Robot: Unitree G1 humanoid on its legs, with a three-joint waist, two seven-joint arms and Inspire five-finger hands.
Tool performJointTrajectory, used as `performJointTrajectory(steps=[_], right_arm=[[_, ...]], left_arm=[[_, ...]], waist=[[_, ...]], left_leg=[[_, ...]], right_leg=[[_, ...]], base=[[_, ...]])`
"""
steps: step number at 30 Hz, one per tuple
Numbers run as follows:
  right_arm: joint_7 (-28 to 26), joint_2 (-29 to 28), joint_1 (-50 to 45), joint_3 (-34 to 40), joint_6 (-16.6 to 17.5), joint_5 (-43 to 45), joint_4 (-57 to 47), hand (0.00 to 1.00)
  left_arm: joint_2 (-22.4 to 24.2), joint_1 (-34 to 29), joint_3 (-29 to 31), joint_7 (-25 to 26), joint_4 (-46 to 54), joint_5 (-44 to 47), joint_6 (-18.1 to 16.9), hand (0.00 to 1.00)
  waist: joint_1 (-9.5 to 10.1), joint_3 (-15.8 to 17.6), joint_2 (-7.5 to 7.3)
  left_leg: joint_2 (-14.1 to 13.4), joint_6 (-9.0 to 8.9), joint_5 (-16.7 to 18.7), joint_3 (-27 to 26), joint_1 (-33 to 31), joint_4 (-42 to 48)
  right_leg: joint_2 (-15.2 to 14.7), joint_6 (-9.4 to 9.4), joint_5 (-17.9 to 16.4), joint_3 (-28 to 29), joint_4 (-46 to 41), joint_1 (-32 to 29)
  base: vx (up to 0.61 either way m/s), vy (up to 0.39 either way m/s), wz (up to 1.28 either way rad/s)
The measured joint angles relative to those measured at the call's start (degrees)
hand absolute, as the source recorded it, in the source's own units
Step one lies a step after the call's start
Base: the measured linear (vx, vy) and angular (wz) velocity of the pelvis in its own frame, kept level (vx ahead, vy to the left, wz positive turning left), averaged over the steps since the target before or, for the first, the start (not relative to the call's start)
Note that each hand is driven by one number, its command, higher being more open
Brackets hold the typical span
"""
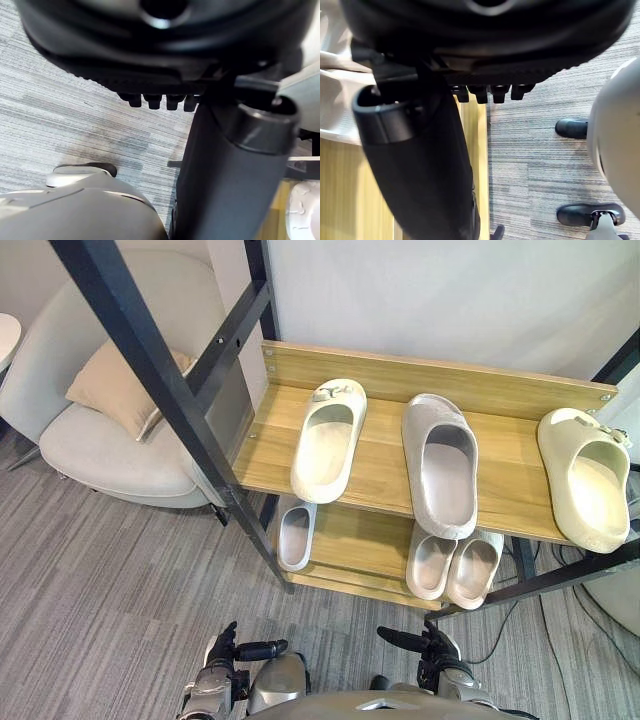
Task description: Organize the slippers on the shoe rack
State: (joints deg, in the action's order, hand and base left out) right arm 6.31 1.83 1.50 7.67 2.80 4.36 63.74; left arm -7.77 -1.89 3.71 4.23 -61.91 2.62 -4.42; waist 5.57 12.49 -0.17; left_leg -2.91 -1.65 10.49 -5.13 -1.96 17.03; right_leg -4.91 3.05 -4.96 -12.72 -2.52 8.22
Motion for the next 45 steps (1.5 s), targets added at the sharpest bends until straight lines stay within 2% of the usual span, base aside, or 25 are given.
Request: performJointTrajectory(steps=[2,7,13,16,18,21,22,26,29,33,35,37,39,43,45], right_arm=[[-0.20,0.64,-0.20,-0.62,-0.03,-1.00,0.21,1.00],[-1.52,1.56,-0.17,-4.05,-0.02,-2.15,1.02,1.00],[-3.76,2.66,0.93,-15.24,0.08,-2.84,0.95,1.00],[-4.86,2.55,1.56,-24.02,0.11,-3.19,-1.03,1.00],[-6.46,2.66,1.75,-32.63,0.09,-3.18,-5.81,1.00],[-8.89,2.73,2.83,-40.38,0.13,-2.50,-11.95,1.00],[-10.89,2.66,3.62,-44.39,0.26,-1.00,-16.80,1.00],[-14.22,3.04,4.07,-49.53,0.45,5.27,-27.40,1.00],[-16.74,5.30,3.96,-52.92,0.44,11.58,-39.12,1.00],[-18.97,8.53,3.94,-54.02,0.46,20.80,-52.46,1.00],[-19.20,10.84,4.03,-53.79,0.71,25.97,-63.03,1.00],[-19.42,11.78,4.47,-53.63,1.33,28.02,-67.85,1.00],[-19.69,12.09,4.90,-50.47,3.33,30.34,-75.99,1.00],[-17.97,12.11,6.48,-42.26,7.88,31.69,-82.30,1.00],[-16.93,12.09,6.52,-40.00,9.07,31.68,-83.64,1.00]], left_arm=[[-0.15,-0.02,-1.00,-0.47,-0.29,-0.84,0.00,1.00],[-0.84,-0.05,-2.73,-0.76,-0.49,-2.19,-0.03,1.00],[-0.94,-0.08,-2.93,-0.84,-0.82,-3.18,-0.09,1.00],[-1.16,-0.11,-3.42,-0.83,-0.81,-3.19,-0.16,1.00],[-1.19,-0.11,-3.43,-0.81,-0.81,-3.19,-0.26,1.00],[-1.19,-0.11,-3.43,-0.69,-0.80,-3.20,-0.45,1.00],[-1.16,-0.12,-3.45,-0.47,-0.77,-3.20,-0.56,1.00],[-1.22,-0.15,-3.44,0.15,-0.76,-3.22,-0.58,1.00],[-1.31,-0.19,-3.45,0.65,-0.79,-3.24,-0.59,1.00],[-1.40,-0.33,-3.91,1.25,-0.89,-3.24,-0.63,1.00],[-1.59,-0.65,-4.77,1.69,-0.89,-3.24,-1.21,1.00],[-1.70,-0.87,-5.06,1.79,-0.89,-3.23,-1.38,1.00],[-1.93,-1.06,-5.73,1.79,-0.95,-3.24,-1.42,1.00],[-1.99,-1.46,-6.98,2.06,-1.48,-3.23,-1.50,1.00],[-1.96,-1.69,-7.17,2.08,-1.49,-3.22,-1.55,1.00]], waist=[[-0.27,-0.25,0.34],[-0.43,-0.68,-0.10],[-0.16,-1.17,-0.28],[0.07,-1.33,-0.46],[0.25,-1.35,-0.50],[0.45,-1.35,-0.51],[0.59,-1.37,-0.54],[0.92,-1.58,-0.89],[1.22,-1.70,-1.09],[1.33,-1.71,-1.10],[1.31,-1.75,-1.10],[1.11,-1.83,-1.11],[0.35,-2.08,-1.10],[0.03,-3.21,-0.70],[-0.21,-3.52,-0.50]], left_leg=[[0.03,0.19,-0.49,0.87,0.21,-1.38],[0.75,0.09,-3.53,1.83,0.96,-5.62],[1.19,0.09,-7.17,2.71,1.16,-10.08],[1.26,0.12,-8.56,2.80,1.52,-11.76],[1.30,0.19,-9.43,2.94,1.47,-12.55],[1.31,0.22,-9.95,3.03,1.45,-12.90],[1.31,0.25,-10.14,3.06,1.46,-12.90],[1.29,0.31,-10.40,3.09,1.48,-12.90],[1.27,0.35,-10.46,3.02,1.55,-12.90],[0.99,0.35,-10.45,2.65,2.39,-13.06],[0.65,0.24,-10.36,1.56,2.99,-13.43],[0.50,0.19,-10.33,0.94,3.28,-13.63],[0.37,0.17,-10.32,0.59,3.49,-13.66],[0.31,-0.01,-10.10,-0.43,4.01,-13.66],[0.24,-0.04,-10.06,-0.59,4.14,-13.66]], right_leg=[[0.25,0.01,0.00,-0.31,0.31,-0.02],[-0.10,0.20,0.15,-1.22,0.30,-0.91],[-0.19,0.28,1.23,-1.67,0.36,-2.40],[-0.16,0.13,1.82,-1.66,0.58,-2.79],[-0.09,0.10,2.37,-1.68,0.92,-3.05],[0.03,0.00,3.05,-1.70,1.65,-2.95],[0.07,-0.10,3.31,-1.70,1.91,-2.86],[0.09,-0.14,3.67,-1.65,2.14,-2.78],[0.07,-0.07,3.99,-1.48,2.23,-2.74],[0.10,0.05,4.37,-1.07,2.81,-1.87],[0.07,-0.08,4.44,0.03,2.61,-2.01],[0.12,-0.18,4.53,0.57,2.51,-2.09],[0.29,-0.24,4.57,0.90,2.40,-2.12],[0.66,-0.40,4.69,2.01,2.37,-2.10],[0.71,-0.43,4.71,2.20,2.35,-2.07]], base=[[-0.03,-0.039,0.08],[-0.07,-0.039,0.11],[-0.08,-0.015,0.07],[-0.07,0.000,0.00],[-0.07,0.004,0.01],[-0.05,0.011,0.01],[-0.05,0.013,0.00],[-0.04,0.015,0.00],[-0.02,0.010,-0.02],[-0.02,0.009,-0.06],[-0.01,0.014,-0.23],[0.00,0.011,-0.19],[0.01,-0.005,-0.09],[0.01,0.003,-0.14],[0.00,0.005,-0.07]])
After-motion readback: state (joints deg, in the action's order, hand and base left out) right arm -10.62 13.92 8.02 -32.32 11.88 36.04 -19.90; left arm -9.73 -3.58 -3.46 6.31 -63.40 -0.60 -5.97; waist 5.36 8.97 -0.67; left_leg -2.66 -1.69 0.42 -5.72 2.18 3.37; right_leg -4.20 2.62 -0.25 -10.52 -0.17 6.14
